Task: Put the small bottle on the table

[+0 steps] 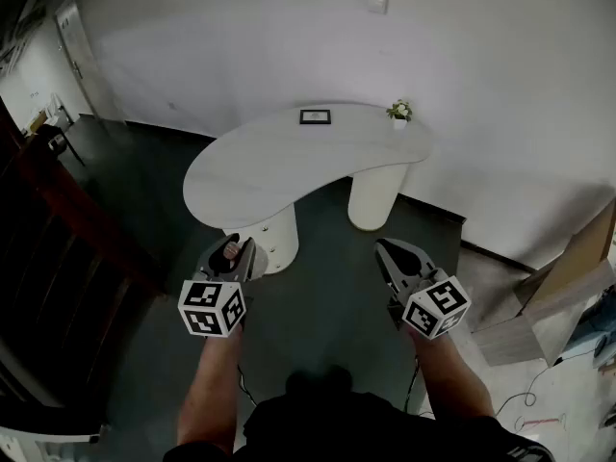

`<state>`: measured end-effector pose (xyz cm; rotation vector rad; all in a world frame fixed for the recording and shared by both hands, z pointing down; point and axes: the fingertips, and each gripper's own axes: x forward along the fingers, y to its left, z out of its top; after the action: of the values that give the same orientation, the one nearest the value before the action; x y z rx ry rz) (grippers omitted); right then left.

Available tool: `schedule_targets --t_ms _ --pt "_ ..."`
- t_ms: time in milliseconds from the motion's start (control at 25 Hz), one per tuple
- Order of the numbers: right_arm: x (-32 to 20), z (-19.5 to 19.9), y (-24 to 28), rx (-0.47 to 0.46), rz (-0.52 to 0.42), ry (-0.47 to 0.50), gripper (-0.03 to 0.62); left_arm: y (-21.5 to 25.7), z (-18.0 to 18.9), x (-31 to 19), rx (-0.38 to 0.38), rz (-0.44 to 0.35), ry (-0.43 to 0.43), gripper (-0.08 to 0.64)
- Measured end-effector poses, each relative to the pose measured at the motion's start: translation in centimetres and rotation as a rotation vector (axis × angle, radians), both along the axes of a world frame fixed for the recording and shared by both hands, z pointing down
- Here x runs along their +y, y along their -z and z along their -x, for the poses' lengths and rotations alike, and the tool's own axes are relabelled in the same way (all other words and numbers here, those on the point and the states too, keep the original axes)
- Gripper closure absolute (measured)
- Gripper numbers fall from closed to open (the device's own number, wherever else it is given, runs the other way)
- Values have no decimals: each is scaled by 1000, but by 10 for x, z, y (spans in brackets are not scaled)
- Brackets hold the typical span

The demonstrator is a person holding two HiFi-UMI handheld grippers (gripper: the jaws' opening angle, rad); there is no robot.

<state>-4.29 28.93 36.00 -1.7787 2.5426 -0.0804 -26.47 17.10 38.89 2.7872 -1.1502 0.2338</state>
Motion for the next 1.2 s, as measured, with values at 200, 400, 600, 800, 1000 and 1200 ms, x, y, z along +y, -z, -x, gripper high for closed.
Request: schedule_targets --t_ms 200,400,600,800,1000,1200 --pt "8 6 3 -8 3 -14 581 -2 2 18 -9 -8 -24 434" --pt "12 16 4 7 7 -10 581 -9 9 24 -13 -2 -27 434" --pt "18 4 3 -2 8 -28 581 -11 8 28 -20 -2 -25 434" --pt "25 -9 -1 27 23 -41 581 -8 8 30 -21 -7 1 434" --pt "33 -27 -3 -20 18 -4 580 -8 -2 30 -23 -10 22 434" --pt "43 -47 -13 -36 33 17 580 -7 -22 34 -18 -19 34 434"
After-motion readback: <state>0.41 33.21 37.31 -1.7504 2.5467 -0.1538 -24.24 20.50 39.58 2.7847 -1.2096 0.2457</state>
